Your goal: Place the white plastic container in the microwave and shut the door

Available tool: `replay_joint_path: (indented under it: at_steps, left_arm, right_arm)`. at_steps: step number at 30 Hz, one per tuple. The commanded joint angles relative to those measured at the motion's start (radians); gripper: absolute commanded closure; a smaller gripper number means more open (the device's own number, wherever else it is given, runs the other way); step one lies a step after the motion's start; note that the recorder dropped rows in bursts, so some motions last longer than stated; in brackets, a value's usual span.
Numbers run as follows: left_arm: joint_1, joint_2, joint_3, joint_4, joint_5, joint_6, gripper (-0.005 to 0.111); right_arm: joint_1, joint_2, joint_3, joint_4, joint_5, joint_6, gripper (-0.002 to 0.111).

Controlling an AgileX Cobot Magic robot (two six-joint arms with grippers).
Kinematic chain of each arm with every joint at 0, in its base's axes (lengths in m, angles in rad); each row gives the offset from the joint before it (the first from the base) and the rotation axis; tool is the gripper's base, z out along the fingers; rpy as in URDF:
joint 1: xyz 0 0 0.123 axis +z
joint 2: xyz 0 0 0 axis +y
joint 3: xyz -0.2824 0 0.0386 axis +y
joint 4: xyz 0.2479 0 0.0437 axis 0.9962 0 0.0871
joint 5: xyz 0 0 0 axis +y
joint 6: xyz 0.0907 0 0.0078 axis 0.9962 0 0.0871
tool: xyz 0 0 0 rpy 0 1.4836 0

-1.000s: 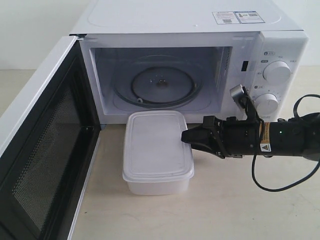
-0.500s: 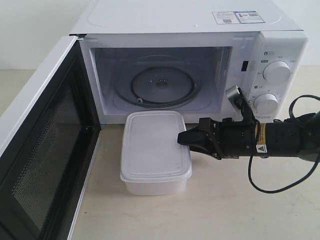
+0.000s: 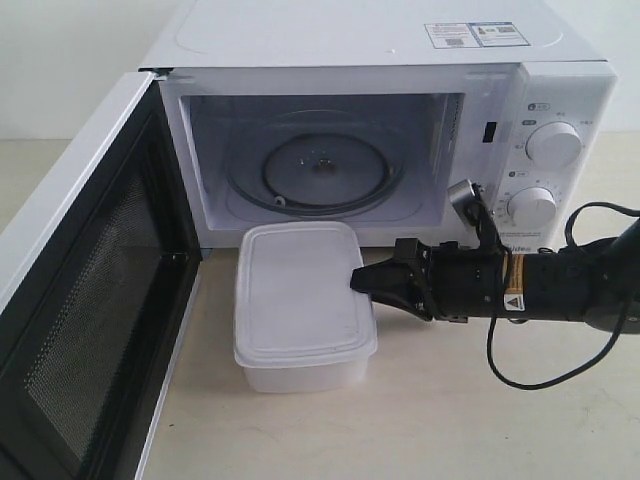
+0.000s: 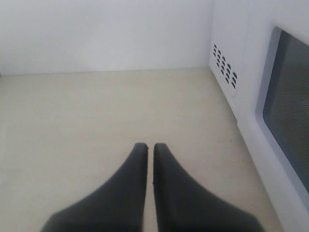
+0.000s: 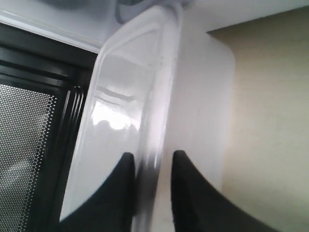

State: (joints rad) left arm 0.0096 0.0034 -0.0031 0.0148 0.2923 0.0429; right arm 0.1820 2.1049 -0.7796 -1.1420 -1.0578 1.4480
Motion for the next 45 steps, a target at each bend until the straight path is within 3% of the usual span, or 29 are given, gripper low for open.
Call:
replay_joint_path:
  at_steps: [1,11,19,21,28,35,38,42,43,45]
  left_arm:
    - [-0.008,-0.003,0.003,-0.007,-0.004,-0.009,0.102]
    - [-0.008,-0.003,0.003,-0.007,-0.004,-0.009,0.102]
    - [-0.008,-0.003,0.003,-0.007,-0.004,-0.009,0.102]
    - [-0.008,-0.003,0.003,-0.007,-0.004,-0.009,0.102]
    - [-0.008,-0.003,0.003,-0.007,-0.004,-0.009,0.102]
    - [-0.008,-0.003,0.003,-0.007,-0.004,-0.009,0.102]
    - [-0.008,-0.003,0.003,-0.007,-0.004,-0.009,0.102]
    - [-0.008,-0.003,0.003,-0.007,-0.004,-0.009,0.102]
    - [-0.008,-0.003,0.003,-0.007,-0.004,-0.009,0.102]
    - [-0.008,-0.003,0.003,-0.007,-0.004,-0.009,0.102]
  right_arm:
    - [0.001,0.001,-0.003,-0.017,-0.007,-0.03,0.108]
    - [0.001,-0.01,-0.001,-0.029,-0.037,-0.029,0.108]
    - [-0.002,-0.135,0.045,-0.063,0.107,0.06,0.108]
    - [-0.012,-0.167,0.104,-0.028,0.107,0.06,0.108]
    - [-0.014,-0.323,0.417,0.39,0.114,-0.091,0.108]
    - [-0.014,-0.401,0.581,0.562,0.156,-0.177,0.107]
    - [-0.012,-0.401,0.581,0.535,0.14,-0.175,0.093]
    - [-0.012,-0.401,0.581,0.479,0.108,-0.151,0.051]
    - [-0.012,-0.401,0.581,0.454,0.105,-0.14,0.047]
    - [-0.014,-0.401,0.578,0.424,0.1,-0.119,0.051]
